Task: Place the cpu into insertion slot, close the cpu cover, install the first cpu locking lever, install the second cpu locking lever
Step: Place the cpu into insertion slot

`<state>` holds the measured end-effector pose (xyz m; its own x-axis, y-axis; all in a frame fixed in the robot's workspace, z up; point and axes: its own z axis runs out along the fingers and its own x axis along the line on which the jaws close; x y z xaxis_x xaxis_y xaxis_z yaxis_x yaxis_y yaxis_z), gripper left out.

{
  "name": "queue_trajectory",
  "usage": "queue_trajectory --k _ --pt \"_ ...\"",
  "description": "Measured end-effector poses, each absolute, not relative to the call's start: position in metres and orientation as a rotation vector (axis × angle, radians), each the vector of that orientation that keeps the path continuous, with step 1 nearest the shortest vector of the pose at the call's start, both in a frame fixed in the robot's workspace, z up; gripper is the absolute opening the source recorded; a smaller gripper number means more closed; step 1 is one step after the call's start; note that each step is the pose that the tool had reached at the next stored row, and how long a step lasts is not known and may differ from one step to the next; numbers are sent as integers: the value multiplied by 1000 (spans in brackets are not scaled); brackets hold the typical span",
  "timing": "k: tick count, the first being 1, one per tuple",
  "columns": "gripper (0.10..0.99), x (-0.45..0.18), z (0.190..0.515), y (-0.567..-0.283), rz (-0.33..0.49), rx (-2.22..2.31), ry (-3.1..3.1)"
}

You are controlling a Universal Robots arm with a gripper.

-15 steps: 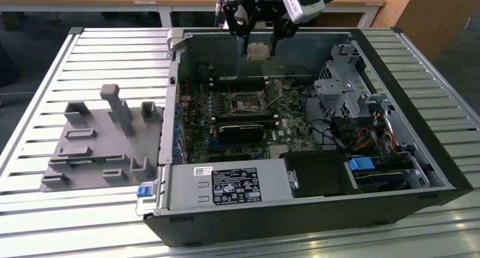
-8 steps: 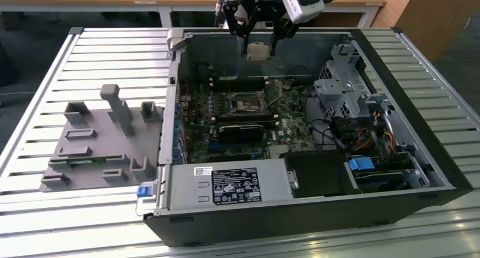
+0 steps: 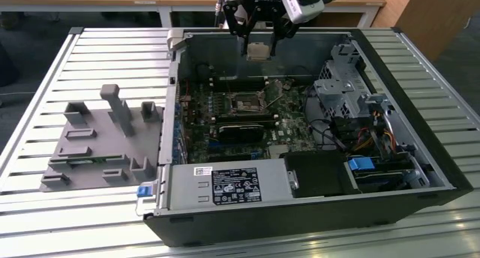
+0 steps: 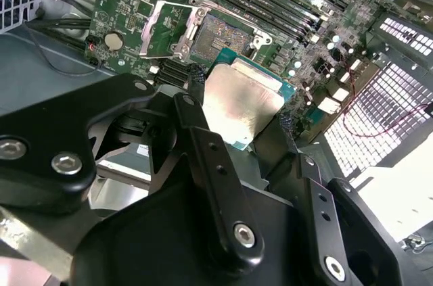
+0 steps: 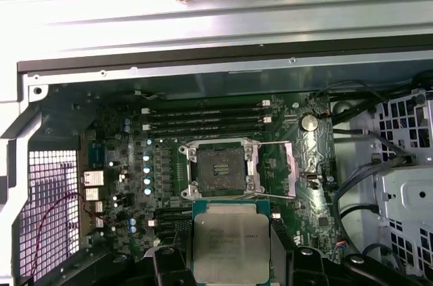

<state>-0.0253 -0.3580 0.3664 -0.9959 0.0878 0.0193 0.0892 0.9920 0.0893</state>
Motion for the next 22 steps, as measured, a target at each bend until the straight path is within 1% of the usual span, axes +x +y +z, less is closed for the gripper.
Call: queue_trajectory --k 22 --pt "541 -25 366 -358 -141 -164 -3119"
